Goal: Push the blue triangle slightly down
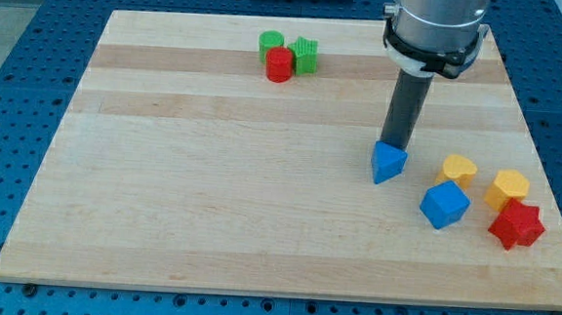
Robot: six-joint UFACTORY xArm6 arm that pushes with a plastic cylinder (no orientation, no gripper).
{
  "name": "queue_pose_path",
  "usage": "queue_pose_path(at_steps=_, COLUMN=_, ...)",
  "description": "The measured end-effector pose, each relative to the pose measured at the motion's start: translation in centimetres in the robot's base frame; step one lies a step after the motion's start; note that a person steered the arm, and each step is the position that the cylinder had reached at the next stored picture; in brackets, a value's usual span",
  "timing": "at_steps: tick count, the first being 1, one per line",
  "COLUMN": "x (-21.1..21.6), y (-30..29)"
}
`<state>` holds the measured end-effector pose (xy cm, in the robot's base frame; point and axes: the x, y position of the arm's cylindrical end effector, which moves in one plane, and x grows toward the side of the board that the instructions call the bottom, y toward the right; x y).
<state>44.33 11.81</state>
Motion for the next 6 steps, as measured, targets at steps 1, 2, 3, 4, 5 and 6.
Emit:
queue_pose_path(at_steps=1, x=4.9, y=0.0)
queue_pose_path(at_steps=2, x=6.5, y=0.0)
queue_pose_path(at_steps=3, x=5.2, y=-0.6)
queue_pose_path(at_steps=4, x=2.4, y=-3.1)
queue_pose_path(at_steps=5, x=3.5, y=-3.2)
queue_pose_path(at_steps=6, x=7.8, y=-3.8)
